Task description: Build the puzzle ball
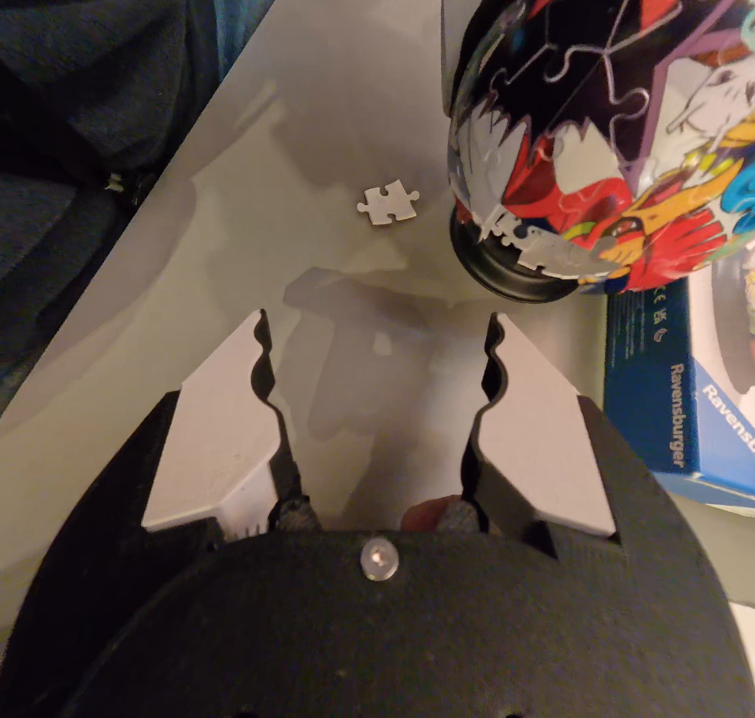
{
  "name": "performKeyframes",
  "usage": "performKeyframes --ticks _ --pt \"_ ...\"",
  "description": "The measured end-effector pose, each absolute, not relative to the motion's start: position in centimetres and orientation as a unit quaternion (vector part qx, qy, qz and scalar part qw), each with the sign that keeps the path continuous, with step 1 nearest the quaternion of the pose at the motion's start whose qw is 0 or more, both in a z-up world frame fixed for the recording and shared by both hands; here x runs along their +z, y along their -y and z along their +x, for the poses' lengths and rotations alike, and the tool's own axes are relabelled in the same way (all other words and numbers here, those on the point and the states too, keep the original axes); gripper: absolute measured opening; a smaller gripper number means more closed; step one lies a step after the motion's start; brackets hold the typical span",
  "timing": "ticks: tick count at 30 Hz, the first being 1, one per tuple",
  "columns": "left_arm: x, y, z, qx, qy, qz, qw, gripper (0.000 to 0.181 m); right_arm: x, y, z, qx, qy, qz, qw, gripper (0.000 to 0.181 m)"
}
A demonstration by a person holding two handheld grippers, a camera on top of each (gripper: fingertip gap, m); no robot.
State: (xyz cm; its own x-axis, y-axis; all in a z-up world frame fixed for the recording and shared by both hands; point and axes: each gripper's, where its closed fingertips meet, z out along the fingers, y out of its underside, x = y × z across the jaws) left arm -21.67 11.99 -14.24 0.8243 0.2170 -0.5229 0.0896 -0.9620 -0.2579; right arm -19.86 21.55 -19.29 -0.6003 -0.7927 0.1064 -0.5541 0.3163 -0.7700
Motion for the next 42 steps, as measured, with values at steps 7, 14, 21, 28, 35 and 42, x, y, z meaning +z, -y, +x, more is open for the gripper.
performKeyframes --ticks 7,14,21,28,35,42 --pt "-14.4 -11.9 -21.4 0.296 0.095 -0.937 0.161 0.134 -19.8 -20.9 -19.0 -0.424 -0.775 -0.454 0.112 0.106" --pt "-14.2 -12.0 -21.4 0.298 0.113 -0.921 0.225 0.134 -19.9 -19.9 -18.2 -0.434 -0.763 -0.47 0.089 0.113" --pt "-14.1 -12.1 -21.4 0.306 0.118 -0.909 0.256 0.134 -20.1 -18.7 -17.8 -0.421 -0.765 -0.478 0.101 0.122" --pt "-14.0 -12.2 -21.3 0.304 0.115 -0.905 0.276 0.134 -20.8 -17.9 -17.6 -0.382 -0.776 -0.483 0.136 0.123" --pt "-13.9 -12.2 -21.2 0.308 0.117 -0.893 0.305 0.134 -21.2 -17.6 -17.1 -0.358 -0.78 -0.489 0.157 0.123" --pt "-13.8 -12.1 -21.1 0.318 0.118 -0.883 0.325 0.134 -21.4 -17.4 -16.7 -0.34 -0.784 -0.492 0.168 0.124"
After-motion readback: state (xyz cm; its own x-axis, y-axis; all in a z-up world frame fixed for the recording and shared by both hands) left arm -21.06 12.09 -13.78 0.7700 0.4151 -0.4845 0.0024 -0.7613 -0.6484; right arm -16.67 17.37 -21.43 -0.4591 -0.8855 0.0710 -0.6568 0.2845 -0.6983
